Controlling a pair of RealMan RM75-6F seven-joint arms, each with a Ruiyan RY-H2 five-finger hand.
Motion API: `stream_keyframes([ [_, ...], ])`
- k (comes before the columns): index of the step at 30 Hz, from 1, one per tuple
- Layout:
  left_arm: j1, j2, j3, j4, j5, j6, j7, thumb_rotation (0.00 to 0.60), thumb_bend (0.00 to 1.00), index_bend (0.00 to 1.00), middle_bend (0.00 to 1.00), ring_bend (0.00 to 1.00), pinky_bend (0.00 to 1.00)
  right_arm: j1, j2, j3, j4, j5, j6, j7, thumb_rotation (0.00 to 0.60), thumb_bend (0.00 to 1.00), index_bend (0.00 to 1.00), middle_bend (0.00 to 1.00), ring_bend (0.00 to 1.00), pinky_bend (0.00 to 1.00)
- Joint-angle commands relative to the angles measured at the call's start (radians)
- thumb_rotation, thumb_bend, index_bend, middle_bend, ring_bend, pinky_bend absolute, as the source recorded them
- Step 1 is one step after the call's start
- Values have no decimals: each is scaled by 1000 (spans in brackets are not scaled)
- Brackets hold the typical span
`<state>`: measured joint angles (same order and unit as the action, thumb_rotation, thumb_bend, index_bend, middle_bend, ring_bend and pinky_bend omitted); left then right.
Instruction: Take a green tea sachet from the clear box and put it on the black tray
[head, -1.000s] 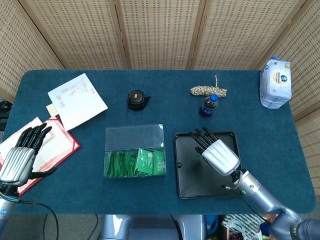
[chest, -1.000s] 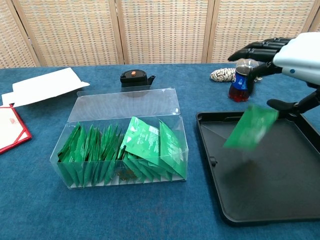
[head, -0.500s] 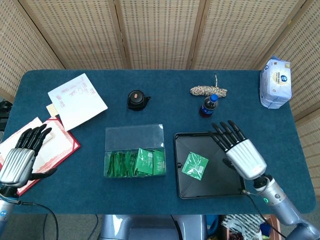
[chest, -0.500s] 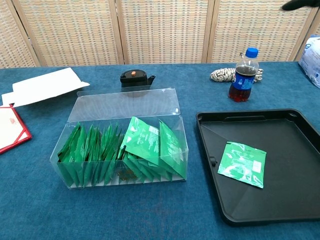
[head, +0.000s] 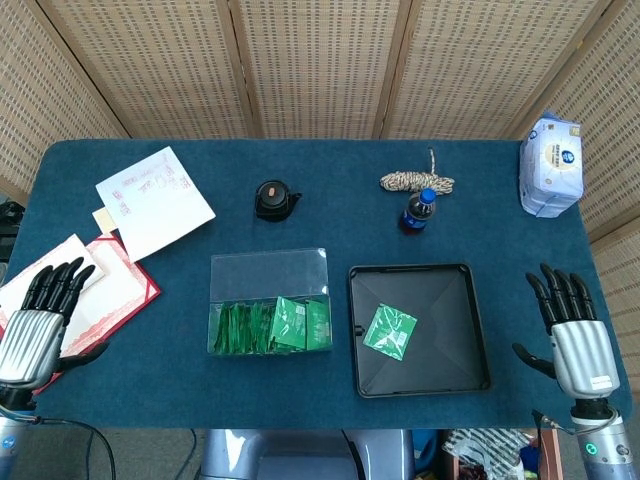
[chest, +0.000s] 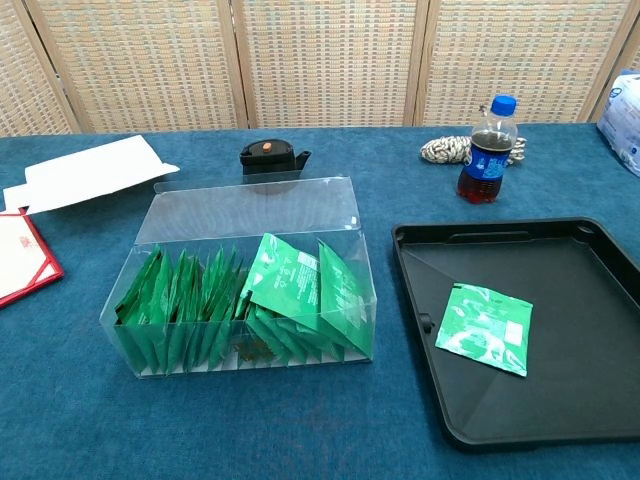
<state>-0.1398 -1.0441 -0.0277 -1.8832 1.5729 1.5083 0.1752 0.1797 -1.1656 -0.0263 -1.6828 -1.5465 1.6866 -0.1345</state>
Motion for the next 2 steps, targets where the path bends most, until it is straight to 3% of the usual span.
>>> stream_keyframes([
  [1, 4, -2, 3, 1, 6, 4, 2, 600, 68, 0, 0, 0, 0, -18, -8, -1, -5, -2, 5, -7, 600, 0, 0, 0, 0, 0],
  [2, 4, -2, 3, 0, 7, 5, 3, 600, 68, 0, 0, 0, 0, -21, -9, -1, -6, -2, 4, -5, 600, 0, 0, 0, 0, 0],
])
